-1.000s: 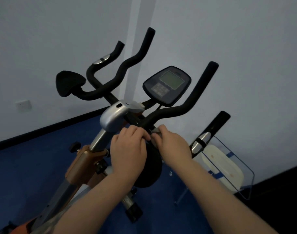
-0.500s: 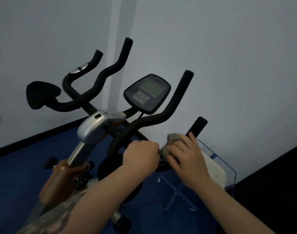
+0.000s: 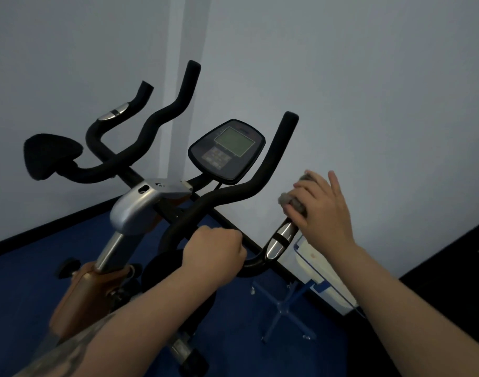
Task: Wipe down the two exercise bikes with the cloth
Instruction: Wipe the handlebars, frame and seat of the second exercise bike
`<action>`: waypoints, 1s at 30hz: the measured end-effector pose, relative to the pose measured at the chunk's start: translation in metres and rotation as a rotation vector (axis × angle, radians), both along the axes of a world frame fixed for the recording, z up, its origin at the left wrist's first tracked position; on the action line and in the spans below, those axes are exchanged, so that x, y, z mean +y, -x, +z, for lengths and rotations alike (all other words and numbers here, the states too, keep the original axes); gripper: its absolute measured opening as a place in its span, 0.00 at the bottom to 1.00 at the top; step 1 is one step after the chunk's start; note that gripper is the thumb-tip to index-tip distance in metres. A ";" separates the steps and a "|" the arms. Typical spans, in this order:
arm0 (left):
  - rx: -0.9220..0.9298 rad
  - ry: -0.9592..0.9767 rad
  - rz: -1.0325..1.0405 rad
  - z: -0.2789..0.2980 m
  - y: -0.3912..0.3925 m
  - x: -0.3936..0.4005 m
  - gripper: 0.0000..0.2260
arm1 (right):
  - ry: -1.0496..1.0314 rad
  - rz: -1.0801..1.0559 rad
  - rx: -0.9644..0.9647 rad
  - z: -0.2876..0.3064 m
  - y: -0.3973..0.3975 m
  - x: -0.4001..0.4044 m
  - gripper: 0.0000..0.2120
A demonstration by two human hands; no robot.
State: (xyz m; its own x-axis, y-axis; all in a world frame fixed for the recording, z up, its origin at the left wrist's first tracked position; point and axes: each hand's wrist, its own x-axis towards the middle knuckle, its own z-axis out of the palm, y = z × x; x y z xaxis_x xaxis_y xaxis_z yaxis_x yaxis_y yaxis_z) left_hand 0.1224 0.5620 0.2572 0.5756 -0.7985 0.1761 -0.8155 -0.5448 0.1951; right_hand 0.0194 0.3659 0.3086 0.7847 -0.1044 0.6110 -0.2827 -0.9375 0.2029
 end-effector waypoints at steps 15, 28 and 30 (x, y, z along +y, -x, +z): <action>-0.031 -0.015 0.008 -0.001 0.001 -0.001 0.10 | -1.142 -0.329 -0.835 -0.048 -0.032 0.072 0.23; 0.043 0.104 -0.044 -0.003 0.001 0.000 0.11 | -1.355 -0.461 -0.718 -0.064 -0.022 0.105 0.15; 0.057 0.211 -0.032 0.000 0.002 0.004 0.11 | -1.341 -0.427 -0.793 -0.048 -0.028 0.088 0.15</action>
